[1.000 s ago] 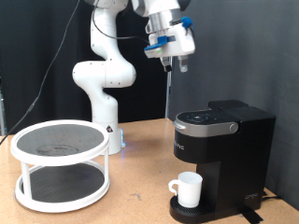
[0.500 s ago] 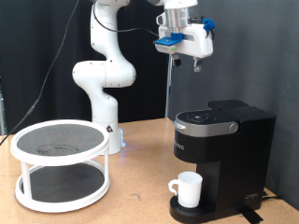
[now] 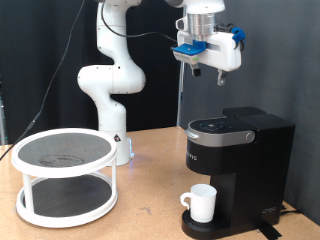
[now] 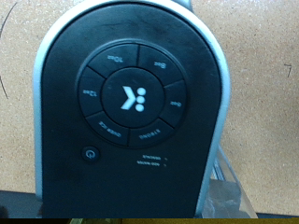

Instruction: Make a cup of coffee with the keurig machine

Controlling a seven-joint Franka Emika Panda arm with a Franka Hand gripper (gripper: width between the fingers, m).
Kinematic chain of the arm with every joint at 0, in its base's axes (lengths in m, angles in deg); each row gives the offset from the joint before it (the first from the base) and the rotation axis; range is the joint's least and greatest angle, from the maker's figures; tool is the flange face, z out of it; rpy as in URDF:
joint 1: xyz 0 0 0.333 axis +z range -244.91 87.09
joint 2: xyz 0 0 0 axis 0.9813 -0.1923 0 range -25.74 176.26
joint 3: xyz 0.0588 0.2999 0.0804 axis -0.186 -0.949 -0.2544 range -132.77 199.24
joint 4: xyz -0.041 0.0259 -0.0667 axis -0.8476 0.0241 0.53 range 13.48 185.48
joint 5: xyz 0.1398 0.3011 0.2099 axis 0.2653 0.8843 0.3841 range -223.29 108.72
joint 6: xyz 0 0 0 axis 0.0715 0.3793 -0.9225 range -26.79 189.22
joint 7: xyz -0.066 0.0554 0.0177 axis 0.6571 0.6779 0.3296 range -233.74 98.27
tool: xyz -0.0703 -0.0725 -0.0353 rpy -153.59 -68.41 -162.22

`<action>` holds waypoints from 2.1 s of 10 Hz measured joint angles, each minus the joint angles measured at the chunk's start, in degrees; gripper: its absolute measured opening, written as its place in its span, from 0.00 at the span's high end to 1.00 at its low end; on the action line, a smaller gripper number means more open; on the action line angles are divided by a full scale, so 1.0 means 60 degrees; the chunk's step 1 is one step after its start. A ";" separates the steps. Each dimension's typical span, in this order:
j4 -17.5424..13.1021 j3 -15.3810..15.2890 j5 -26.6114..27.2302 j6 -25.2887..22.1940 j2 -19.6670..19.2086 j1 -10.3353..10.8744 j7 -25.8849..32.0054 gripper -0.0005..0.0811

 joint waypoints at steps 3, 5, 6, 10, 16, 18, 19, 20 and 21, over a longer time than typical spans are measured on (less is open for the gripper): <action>-0.0422 -0.0216 -0.0422 -0.0516 -0.0615 0.0041 0.0130 0.09; -0.0419 -0.0345 -0.0612 -0.0543 -0.0844 0.0057 0.0165 0.22; -0.0399 -0.0389 -0.0679 -0.0543 -0.0929 0.0061 0.0165 0.39; -0.0295 -0.0472 -0.0858 -0.0539 -0.1190 0.0062 0.0165 0.78; 0.0001 -0.0478 -0.1216 -0.0152 -0.1599 0.0062 0.0089 0.99; 0.0140 -0.0516 -0.1338 -0.0014 -0.1740 0.0064 0.0091 0.99; 0.0224 -0.0558 -0.1396 0.0071 -0.1838 0.0070 0.0098 0.99; 0.0281 -0.0572 -0.1455 0.0201 -0.1890 0.0085 0.0102 0.99; 0.0301 -0.0587 -0.1501 0.0245 -0.1879 0.0095 0.0111 0.99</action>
